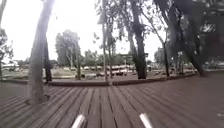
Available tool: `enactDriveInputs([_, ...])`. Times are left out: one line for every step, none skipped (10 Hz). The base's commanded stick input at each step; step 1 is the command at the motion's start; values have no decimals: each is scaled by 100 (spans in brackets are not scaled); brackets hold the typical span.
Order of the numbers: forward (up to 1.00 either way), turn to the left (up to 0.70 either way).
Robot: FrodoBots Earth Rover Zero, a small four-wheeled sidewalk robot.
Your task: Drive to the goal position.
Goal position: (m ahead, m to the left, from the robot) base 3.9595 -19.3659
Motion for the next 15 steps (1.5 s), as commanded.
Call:
enactDriveInputs([0, 0])
enactDriveInputs([0, 0])
enactDriveInputs([0, 0])
enactDriveInputs([0, 0])
enactDriveInputs([17, 0])
enactDriveInputs([37, 0])
enactDriveInputs([47, 0])
enactDriveInputs([68, 0])
enactDriveInputs([65, -11])
enactDriveInputs([65, -24])
enactDriveInputs([65, -30])
enactDriveInputs([67, -31])
enactDriveInputs([71, -33])
enactDriveInputs([71, -33])
enactDriveInputs([71, -33])
